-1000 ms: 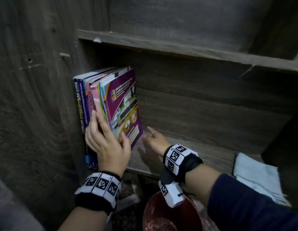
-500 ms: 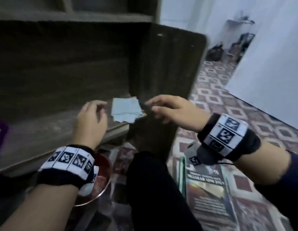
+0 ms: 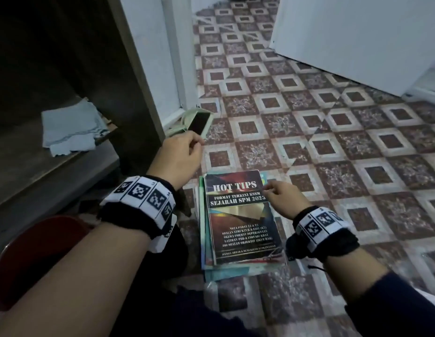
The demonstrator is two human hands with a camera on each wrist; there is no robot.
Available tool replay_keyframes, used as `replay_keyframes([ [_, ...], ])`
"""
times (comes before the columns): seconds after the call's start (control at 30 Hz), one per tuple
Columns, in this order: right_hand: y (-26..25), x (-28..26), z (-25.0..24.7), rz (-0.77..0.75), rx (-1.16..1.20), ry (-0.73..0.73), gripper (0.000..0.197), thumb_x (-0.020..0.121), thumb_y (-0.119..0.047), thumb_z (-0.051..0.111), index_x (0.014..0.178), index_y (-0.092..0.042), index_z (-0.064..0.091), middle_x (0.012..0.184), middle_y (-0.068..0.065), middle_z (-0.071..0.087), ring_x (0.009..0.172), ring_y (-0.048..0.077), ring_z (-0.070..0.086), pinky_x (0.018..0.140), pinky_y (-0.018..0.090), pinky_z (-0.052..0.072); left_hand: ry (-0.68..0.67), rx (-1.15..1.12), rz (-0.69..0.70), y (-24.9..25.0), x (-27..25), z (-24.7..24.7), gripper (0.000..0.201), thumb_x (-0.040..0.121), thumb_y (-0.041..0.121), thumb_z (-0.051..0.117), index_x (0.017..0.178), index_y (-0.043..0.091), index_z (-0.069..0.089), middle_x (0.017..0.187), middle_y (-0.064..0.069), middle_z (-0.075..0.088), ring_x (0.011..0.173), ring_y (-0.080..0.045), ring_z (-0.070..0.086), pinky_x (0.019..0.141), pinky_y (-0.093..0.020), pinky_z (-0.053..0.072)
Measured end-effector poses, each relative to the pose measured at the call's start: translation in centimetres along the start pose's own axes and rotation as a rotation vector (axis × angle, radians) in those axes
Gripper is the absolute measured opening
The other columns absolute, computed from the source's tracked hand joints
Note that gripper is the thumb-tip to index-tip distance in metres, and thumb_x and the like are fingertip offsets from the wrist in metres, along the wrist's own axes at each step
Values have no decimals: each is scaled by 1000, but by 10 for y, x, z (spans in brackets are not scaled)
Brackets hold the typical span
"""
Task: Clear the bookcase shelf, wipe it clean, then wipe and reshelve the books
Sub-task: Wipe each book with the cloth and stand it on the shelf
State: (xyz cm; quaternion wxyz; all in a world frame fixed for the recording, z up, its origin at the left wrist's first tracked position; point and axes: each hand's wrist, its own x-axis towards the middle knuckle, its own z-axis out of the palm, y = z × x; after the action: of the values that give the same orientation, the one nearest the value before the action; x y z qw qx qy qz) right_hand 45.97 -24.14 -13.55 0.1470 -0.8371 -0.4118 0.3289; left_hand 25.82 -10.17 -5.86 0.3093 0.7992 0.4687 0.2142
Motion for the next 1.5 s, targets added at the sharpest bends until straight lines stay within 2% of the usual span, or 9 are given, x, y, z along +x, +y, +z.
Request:
replay_keyframes([
  [0.27, 38, 39, 58, 204, -21, -21, 48, 92, -22, 52, 138, -11, 41, 135, 17, 45, 123, 34, 45, 101, 38, 37, -262, -99, -506, -94, -15, 124, 53, 92, 32, 57, 141, 14, 44, 141, -7, 50, 125, -27, 50, 107, -43, 40],
  [0.43, 54, 52, 80, 306, 152, -54, 79, 68, -44, 55, 139, -21, 29, 123, 12, 55, 104, 33, 58, 92, 47, 49, -429, -304, -772, -111, -34, 145, 91, 91, 47, 58, 156, 20, 1, 161, -5, 12, 147, -28, 18, 118, -44, 23],
  [0.53, 72, 68, 94, 340, 161, -89, 94, 57, -59, 49, 141, -23, 28, 120, 11, 58, 106, 33, 57, 93, 47, 49, -452, -197, -772, -110, -40, 154, 90, 95, 44, 55, 154, 14, -6, 162, -10, 4, 148, -29, 12, 119, -41, 20],
  [0.67, 58, 58, 80, 342, 164, -28, 60, 74, -46, 68, 123, -18, 49, 115, 10, 61, 104, 31, 59, 94, 45, 49, -430, -90, -727, -107, -40, 154, 81, 97, 40, 52, 155, 11, 4, 159, -14, 13, 146, -31, 19, 116, -41, 25],
  [0.9, 65, 56, 75, 382, 261, 57, 66, 74, -37, 80, 125, -11, 49, 123, 12, 54, 108, 29, 57, 96, 42, 47, -404, -94, -631, -98, -48, 153, 78, 98, 38, 49, 156, 18, 1, 157, -14, 14, 143, -30, 23, 116, -44, 25],
  [1.07, 67, 55, 77, 342, 256, 52, 70, 76, -38, 78, 132, -13, 44, 128, 14, 52, 111, 30, 56, 93, 36, 44, -347, -69, -637, -95, -40, 149, 72, 96, 41, 52, 152, 9, 20, 145, -9, 18, 133, -25, 30, 109, -26, 28],
  [1.23, 71, 51, 71, 320, 336, 50, 65, 80, -28, 77, 132, -13, 41, 119, 11, 60, 93, 23, 56, 79, 28, 41, -373, -207, -664, -98, -37, 145, 74, 96, 39, 54, 154, 19, 13, 153, -10, 31, 137, -31, 36, 111, -41, 36],
  [1.37, 71, 55, 79, 256, 348, 74, 71, 77, -28, 77, 138, -18, 41, 114, 0, 52, 111, 29, 57, 92, 32, 44, -369, -228, -615, -95, -42, 144, 78, 97, 37, 54, 155, 21, 5, 159, -10, 18, 144, -29, 23, 116, -42, 26],
  [1.5, 70, 55, 87, 266, 303, 53, 78, 82, -42, 68, 147, -32, 25, 131, 17, 41, 123, 38, 43, 105, 47, 36, -354, -247, -566, -87, -46, 146, 84, 97, 43, 50, 154, 26, -9, 162, -9, 2, 148, -27, 11, 118, -44, 20],
])
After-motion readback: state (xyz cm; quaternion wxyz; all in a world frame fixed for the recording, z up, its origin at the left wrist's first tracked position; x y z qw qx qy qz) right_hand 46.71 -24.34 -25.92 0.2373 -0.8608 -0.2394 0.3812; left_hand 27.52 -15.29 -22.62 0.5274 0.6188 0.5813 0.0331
